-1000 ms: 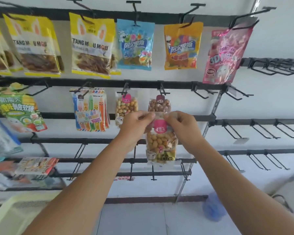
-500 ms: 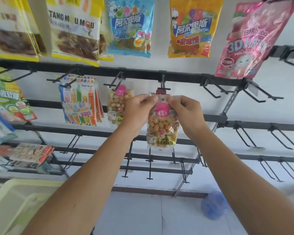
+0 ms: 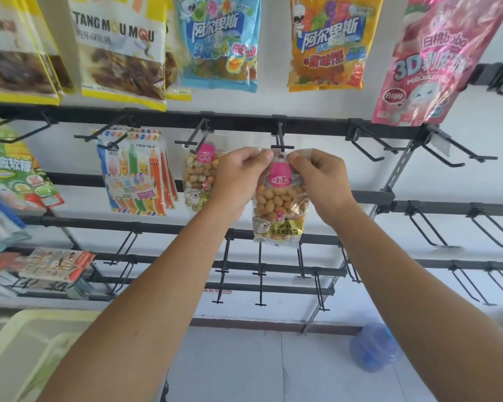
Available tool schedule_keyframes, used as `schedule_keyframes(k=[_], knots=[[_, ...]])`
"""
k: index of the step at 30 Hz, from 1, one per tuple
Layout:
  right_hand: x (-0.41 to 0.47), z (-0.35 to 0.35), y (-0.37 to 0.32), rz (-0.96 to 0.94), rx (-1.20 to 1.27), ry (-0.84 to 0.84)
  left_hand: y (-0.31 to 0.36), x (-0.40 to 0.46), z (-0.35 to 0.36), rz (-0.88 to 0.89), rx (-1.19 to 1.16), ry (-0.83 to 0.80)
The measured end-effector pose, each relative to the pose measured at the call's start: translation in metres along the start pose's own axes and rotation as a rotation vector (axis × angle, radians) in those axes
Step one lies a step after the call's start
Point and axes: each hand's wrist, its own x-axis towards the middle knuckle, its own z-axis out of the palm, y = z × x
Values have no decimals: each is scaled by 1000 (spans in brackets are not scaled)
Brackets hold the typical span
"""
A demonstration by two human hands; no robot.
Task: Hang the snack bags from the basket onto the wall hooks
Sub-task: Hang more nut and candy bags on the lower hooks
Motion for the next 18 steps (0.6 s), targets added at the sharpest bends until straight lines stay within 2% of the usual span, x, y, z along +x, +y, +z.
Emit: schedule_keyframes(k=[8,14,18], knots=[[10,2,6,-42,-107,8,-10,10,-1,45,118,50],[33,8,11,-80,-359,112,-11,32,13,119,311,170],[45,14,18,-134,-439,182,-13,44,19,119,398,199]])
